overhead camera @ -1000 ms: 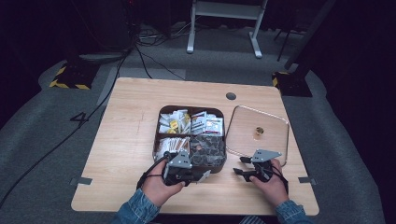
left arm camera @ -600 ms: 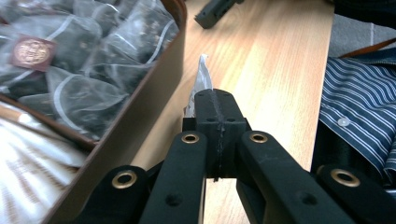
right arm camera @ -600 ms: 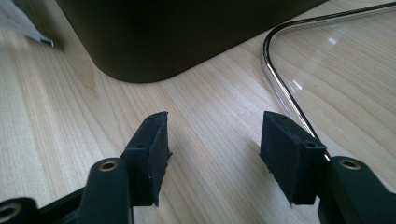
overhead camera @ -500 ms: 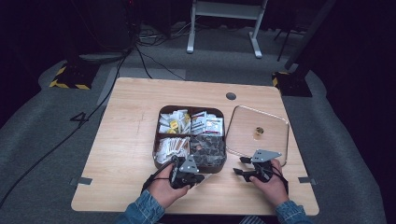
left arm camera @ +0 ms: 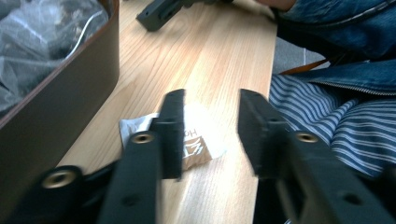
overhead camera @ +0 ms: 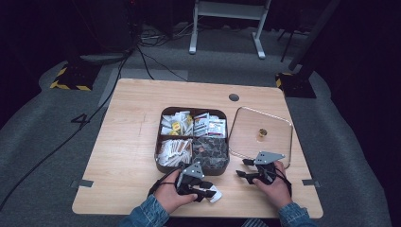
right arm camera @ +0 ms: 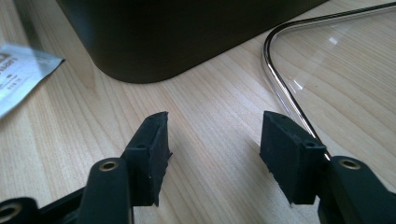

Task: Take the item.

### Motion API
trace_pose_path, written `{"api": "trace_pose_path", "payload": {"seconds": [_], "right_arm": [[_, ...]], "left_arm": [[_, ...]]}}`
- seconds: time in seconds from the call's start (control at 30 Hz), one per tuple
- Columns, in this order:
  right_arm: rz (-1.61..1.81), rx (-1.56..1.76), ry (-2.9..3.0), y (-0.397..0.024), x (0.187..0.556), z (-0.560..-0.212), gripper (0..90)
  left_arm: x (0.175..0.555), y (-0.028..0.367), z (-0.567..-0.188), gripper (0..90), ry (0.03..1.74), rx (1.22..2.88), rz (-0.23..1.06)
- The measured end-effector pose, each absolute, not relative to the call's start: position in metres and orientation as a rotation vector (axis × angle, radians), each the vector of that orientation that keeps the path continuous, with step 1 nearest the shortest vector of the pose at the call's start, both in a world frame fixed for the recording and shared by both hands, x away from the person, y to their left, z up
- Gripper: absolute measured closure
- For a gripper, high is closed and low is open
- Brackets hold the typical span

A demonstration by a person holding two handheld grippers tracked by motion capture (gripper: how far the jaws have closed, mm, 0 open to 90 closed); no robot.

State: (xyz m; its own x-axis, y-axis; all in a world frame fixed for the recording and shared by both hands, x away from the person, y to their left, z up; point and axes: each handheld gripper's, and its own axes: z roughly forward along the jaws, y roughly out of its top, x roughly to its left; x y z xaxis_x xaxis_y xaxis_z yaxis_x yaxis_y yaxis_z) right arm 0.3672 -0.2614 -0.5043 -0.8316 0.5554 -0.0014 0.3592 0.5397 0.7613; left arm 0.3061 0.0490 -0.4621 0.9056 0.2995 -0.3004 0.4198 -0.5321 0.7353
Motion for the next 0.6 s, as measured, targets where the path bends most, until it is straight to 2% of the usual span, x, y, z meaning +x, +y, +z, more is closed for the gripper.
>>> {"api": "trace_pose_path", "payload": {"seconds": [0.1,0.27,0.6], "right_arm": [[1.17,0.768,2.536,-0.261,0.367,-0.504,42.5],[1.17,0.76,2.537,-0.261,0.367,-0.504,42.4],[1.172,0.761,2.54,-0.261,0.367,-0.504,42.5]], "left_arm": [[0.307,0.051,-0.459,52.4,0.515,2.168,-0.147],[0.312,0.06,-0.446,44.9,0.552,2.112,-0.099],[0.319,0.1,-0.425,41.3,0.685,1.996,0.068]]}}
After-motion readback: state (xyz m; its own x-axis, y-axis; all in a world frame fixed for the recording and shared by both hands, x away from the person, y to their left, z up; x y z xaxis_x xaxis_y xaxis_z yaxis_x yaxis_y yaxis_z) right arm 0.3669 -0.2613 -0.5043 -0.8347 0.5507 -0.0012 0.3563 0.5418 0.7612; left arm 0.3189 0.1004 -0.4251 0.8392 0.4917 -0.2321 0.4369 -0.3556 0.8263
